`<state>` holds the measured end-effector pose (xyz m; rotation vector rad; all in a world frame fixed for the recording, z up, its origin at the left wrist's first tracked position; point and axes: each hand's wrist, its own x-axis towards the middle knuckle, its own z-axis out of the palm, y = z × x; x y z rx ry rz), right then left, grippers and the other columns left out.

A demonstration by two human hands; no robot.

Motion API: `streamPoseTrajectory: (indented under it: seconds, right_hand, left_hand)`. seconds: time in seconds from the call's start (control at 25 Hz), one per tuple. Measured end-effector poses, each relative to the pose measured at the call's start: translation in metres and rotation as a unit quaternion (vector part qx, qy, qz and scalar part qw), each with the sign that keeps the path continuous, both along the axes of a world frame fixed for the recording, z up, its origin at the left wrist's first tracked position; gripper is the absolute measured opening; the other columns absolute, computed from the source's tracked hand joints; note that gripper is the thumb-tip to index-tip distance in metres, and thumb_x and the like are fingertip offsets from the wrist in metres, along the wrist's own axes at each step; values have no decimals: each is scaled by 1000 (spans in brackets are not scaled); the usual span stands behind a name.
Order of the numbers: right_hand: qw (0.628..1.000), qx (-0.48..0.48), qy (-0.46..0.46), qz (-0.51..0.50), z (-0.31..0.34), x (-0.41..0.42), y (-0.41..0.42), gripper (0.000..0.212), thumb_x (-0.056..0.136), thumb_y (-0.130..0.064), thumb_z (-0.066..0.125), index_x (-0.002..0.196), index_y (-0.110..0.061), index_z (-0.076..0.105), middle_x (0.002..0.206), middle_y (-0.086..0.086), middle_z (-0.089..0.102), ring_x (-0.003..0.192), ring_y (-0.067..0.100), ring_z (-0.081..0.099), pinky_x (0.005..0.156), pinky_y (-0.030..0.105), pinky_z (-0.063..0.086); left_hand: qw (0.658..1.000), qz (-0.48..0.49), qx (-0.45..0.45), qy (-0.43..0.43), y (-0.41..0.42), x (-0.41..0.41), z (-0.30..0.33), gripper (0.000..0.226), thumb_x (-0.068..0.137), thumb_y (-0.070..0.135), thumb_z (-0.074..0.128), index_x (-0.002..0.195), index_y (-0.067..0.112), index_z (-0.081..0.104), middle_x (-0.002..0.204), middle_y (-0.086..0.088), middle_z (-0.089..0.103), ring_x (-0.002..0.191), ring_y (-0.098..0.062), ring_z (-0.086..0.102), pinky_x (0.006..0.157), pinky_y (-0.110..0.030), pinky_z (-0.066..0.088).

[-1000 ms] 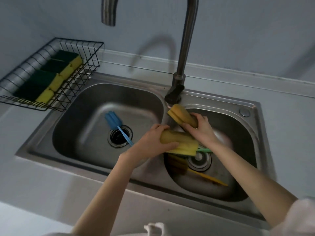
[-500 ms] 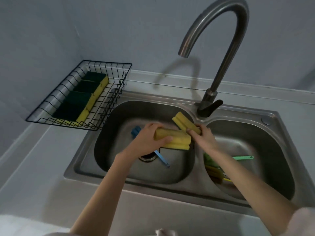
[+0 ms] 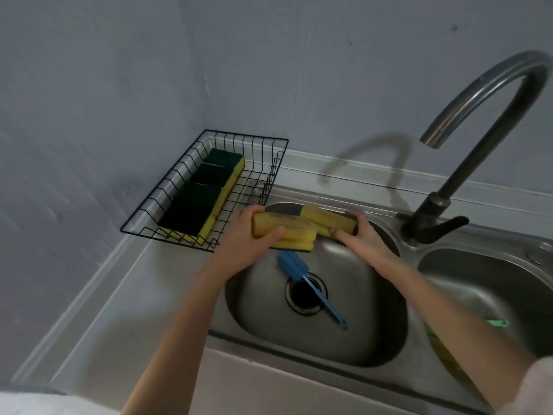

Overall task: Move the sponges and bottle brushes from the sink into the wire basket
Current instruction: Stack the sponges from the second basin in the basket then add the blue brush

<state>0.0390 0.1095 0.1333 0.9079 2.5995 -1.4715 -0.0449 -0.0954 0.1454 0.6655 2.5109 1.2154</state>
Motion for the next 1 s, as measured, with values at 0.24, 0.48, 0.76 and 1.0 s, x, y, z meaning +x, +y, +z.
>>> streamPoseTrajectory:
  seconds: [0.24, 0.48, 0.76, 1.0]
  right_hand:
    - [996, 65, 42, 52, 33, -32, -7, 69, 85, -18, 60, 143, -19, 22, 140, 18, 33, 125, 31, 41, 108, 39, 35]
    - [988, 51, 122, 85, 51, -62, -22, 85, 83, -19, 63, 146, -18, 5, 131, 7, 41, 120, 23, 46, 106, 38, 39]
    - [978, -41, 200, 50, 59, -107, -33, 59, 86, -21, 60, 138, -15, 33, 120, -4, 42, 114, 19, 49, 88, 27, 41]
    - [978, -132, 106, 120, 46, -150, -34, 61, 87, -40, 52, 141, -19, 31, 139, 9, 47, 123, 23, 48, 109, 43, 38]
  left_hand:
    - [995, 67, 69, 27, -19, -33, 22, 53, 83, 34, 60, 127, 15, 37, 125, -8, 37, 110, -19, 44, 88, -31, 46]
    - [985, 128, 84, 78, -27, -52, 32, 54, 83, 29, 61, 129, 12, 38, 135, -13, 35, 108, -11, 37, 87, -23, 36]
    - [988, 105, 114, 8, -25, -65, 20, 48, 83, 30, 60, 125, 15, 41, 116, -2, 41, 104, -17, 47, 66, -12, 40]
    - [983, 122, 135, -28, -35, -96, 14, 42, 83, 31, 59, 121, 19, 45, 112, -1, 47, 95, -13, 49, 64, -13, 39]
